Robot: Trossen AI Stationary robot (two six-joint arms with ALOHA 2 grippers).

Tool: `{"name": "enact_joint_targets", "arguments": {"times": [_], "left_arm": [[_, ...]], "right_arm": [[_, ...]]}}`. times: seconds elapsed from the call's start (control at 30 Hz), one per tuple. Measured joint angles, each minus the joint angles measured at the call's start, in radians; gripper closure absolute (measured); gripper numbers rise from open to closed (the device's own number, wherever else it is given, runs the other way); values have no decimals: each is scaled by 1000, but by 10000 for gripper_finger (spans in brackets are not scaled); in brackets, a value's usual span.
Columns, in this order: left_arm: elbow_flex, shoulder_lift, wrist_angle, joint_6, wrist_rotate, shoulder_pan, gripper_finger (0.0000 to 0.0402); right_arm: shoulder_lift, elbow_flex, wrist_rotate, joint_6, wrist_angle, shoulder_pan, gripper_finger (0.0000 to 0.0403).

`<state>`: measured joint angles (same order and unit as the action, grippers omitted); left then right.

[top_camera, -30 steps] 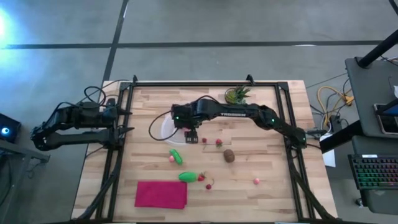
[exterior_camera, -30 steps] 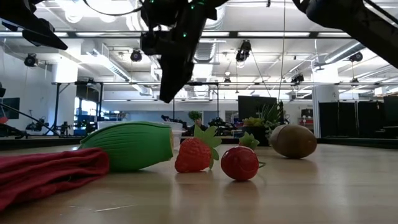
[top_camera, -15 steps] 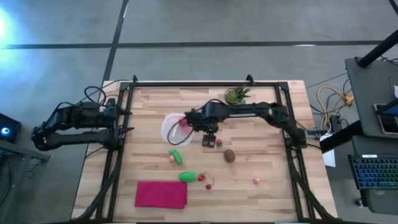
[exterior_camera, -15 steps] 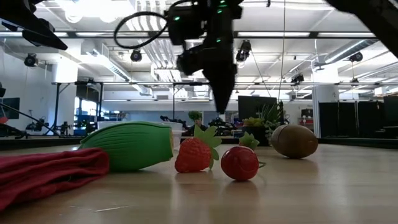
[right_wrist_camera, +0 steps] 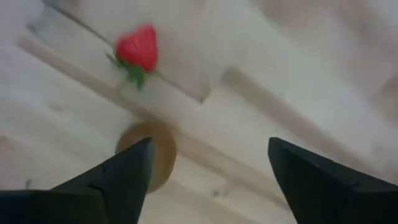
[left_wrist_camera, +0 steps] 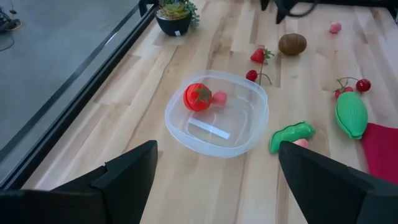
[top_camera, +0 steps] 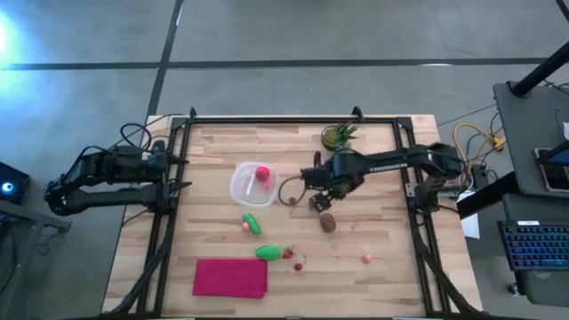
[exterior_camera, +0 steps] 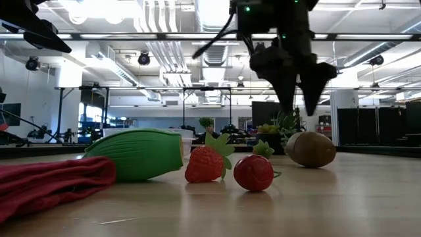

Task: Pick and placing Produce into tupperware
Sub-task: Put the brown kiwi into the transparent bin

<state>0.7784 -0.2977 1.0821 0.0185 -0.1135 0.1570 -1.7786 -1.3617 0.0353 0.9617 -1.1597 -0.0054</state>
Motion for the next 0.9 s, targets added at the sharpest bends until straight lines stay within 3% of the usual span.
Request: {"name": "enact_joint_targets", "arguments": {"times": [0.23, 0.9], "left_arm": [[0, 0, 0, -1, 0, 0, 82], [0, 0, 0, -1, 0, 0, 82]], "right_arm": [[-10, 51, 32, 128, 74, 71, 46], [-11, 171, 92, 299, 300, 130, 46]]}}
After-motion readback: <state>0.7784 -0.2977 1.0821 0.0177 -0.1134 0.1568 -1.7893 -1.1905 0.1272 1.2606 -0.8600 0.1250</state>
